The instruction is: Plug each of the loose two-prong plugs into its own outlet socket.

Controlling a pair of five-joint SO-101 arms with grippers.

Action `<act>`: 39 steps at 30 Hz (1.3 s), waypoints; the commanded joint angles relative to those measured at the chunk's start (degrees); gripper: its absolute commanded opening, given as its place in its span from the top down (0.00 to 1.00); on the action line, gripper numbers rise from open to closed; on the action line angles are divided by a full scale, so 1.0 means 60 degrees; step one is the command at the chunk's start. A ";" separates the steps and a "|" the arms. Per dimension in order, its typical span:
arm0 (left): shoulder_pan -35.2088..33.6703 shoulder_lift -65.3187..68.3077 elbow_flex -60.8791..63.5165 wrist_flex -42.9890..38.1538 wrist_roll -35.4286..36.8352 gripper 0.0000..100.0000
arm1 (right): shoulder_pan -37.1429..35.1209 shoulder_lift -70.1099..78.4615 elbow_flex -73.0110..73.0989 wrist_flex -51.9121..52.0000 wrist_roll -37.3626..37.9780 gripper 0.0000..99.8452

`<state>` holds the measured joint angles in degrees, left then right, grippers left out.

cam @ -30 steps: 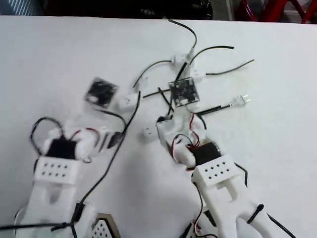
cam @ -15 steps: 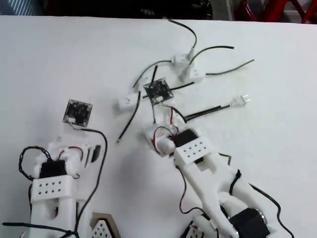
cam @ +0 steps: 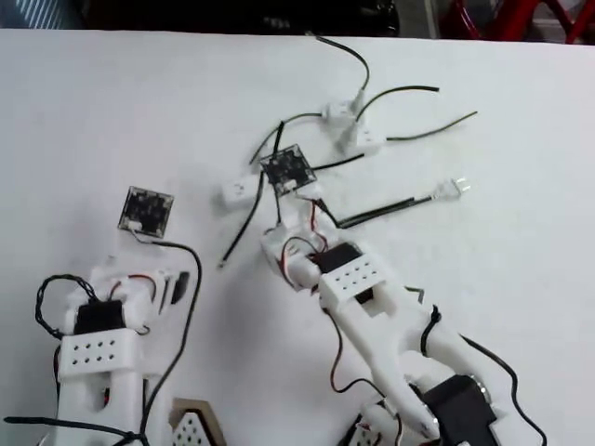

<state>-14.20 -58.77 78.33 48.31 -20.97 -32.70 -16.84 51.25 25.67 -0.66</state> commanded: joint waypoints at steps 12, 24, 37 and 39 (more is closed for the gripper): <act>-0.0095 -0.0154 0.0029 -0.0205 -0.0103 0.73 | -0.0066 0.0037 0.0864 -0.0315 0.0103 0.98; -0.0095 -0.0139 0.0029 -0.0220 -0.0103 0.73 | -0.0462 0.1106 0.0864 -0.0271 0.1070 0.98; -0.0095 -0.0183 0.0132 -0.0278 -0.0103 0.73 | -0.0432 -0.1824 -0.1011 0.2205 0.1187 0.98; -0.0095 -0.0183 0.0132 -0.0278 -0.0103 0.73 | -0.0432 -0.2410 -0.1538 0.2615 0.1216 0.98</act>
<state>-14.20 -58.86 79.30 47.78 -20.97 -34.99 -24.48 48.18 38.33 6.37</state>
